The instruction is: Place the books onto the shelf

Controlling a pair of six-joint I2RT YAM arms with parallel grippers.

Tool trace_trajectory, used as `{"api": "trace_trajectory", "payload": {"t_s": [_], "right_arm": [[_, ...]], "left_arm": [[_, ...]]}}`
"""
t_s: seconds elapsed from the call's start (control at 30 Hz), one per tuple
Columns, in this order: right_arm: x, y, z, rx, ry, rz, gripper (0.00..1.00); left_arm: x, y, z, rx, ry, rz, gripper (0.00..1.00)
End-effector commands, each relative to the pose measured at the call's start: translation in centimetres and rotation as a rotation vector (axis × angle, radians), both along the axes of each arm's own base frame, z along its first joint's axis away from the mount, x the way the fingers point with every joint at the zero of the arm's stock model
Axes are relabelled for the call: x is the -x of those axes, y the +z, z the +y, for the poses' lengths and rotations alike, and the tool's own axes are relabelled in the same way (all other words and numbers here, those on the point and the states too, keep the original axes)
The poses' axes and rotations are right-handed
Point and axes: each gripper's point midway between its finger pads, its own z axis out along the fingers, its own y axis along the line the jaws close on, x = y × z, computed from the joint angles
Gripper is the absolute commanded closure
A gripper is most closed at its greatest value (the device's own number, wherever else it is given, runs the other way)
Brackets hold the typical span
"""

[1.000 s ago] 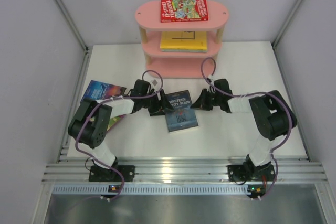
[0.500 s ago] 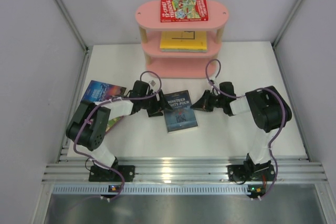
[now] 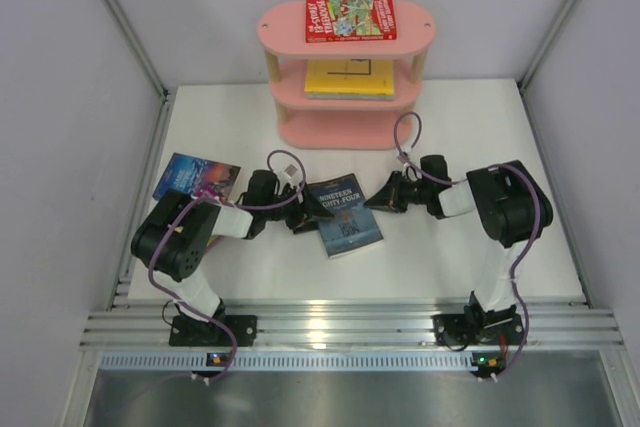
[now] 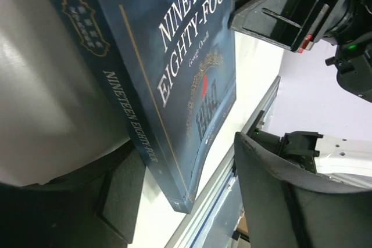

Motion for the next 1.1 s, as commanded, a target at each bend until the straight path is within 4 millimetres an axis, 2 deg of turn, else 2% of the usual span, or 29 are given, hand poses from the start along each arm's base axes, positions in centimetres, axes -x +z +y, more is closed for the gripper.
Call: {"api": "trace_trajectory", "payload": {"t_s": [0.0, 0.1, 0.17, 0.33, 0.4, 0.43, 0.53, 0.57, 0.63, 0.67, 0.73, 0.77, 0.83, 0.87, 0.93, 0.97, 1.03, 1.07], "right_arm": [[4.9, -7.4, -2.6, 0.227, -0.011, 0.24, 1.0], [4.3, -6.6, -3.0, 0.238, -0.021, 0.226, 0.99], [3.2, -5.6, -2.9, 0.235, -0.028, 0.201, 0.98], [2.4, -4.5, -2.6, 0.232, -0.013, 0.187, 0.98], [2.3, -4.3, -2.6, 0.229, -0.018, 0.185, 0.97], [2.4, -4.3, -2.7, 0.235, -0.017, 0.194, 0.96], [1.7, -3.5, -3.4, 0.248, -0.059, 0.197, 0.82], [1.3, -2.4, -3.6, 0.243, -0.092, 0.195, 0.69], [0.9, -1.0, -4.1, 0.25, -0.141, 0.19, 0.55], [1.0, 0.2, -4.7, 0.273, -0.19, 0.215, 0.42], [1.0, 1.7, -5.4, 0.282, -0.264, 0.235, 0.32], [0.8, 3.3, -5.9, 0.271, -0.354, 0.256, 0.27], [1.7, 4.3, -6.4, 0.235, -0.452, 0.308, 0.25], [1.7, 6.6, -6.2, 0.153, -0.528, 0.323, 0.24], [3.2, 7.0, -6.4, 0.099, -0.59, 0.365, 0.22], [3.2, 8.9, -6.6, 0.048, -0.653, 0.351, 0.2], [4.7, 9.0, -7.0, 0.041, -0.71, 0.383, 0.16], [4.9, 10.3, -7.0, -0.009, -0.754, 0.369, 0.1]], "left_arm": [[-0.2, 3.8, -2.3, 0.137, -0.082, -0.108, 0.36], [-0.2, 3.2, -2.1, 0.12, -0.073, -0.088, 0.43], [-0.1, 3.2, -2.2, 0.126, -0.064, -0.072, 0.45], [-0.2, 5.1, -3.1, 0.212, -0.059, -0.094, 0.47], [-0.3, 5.5, -3.3, 0.217, -0.056, -0.098, 0.53], [-0.3, 5.4, -3.3, 0.213, -0.052, -0.088, 0.63], [-0.6, 5.5, -3.3, 0.205, -0.028, -0.069, 0.79], [-0.8, 5.5, -3.2, 0.208, -0.009, -0.058, 0.89], [-1.0, 5.8, -3.2, 0.218, 0.019, -0.031, 1.0], [-1.1, 5.9, -3.2, 0.222, 0.033, -0.027, 1.0], [-1.6, 6.5, -3.0, 0.233, 0.072, -0.036, 1.0], [-1.9, 6.9, -2.9, 0.248, 0.099, -0.027, 1.0], [-2.4, 7.8, -2.9, 0.263, 0.149, -0.043, 1.0], [-2.7, 8.5, -3.0, 0.283, 0.172, -0.034, 1.0], [-3.2, 10.2, -3.4, 0.322, 0.21, -0.043, 1.0], [-3.4, 10.7, -3.6, 0.334, 0.224, -0.048, 1.0], [-3.9, 12.2, -4.0, 0.364, 0.263, -0.056, 1.0], [-4.0, 12.7, -4.1, 0.372, 0.274, -0.062, 1.0]]}}
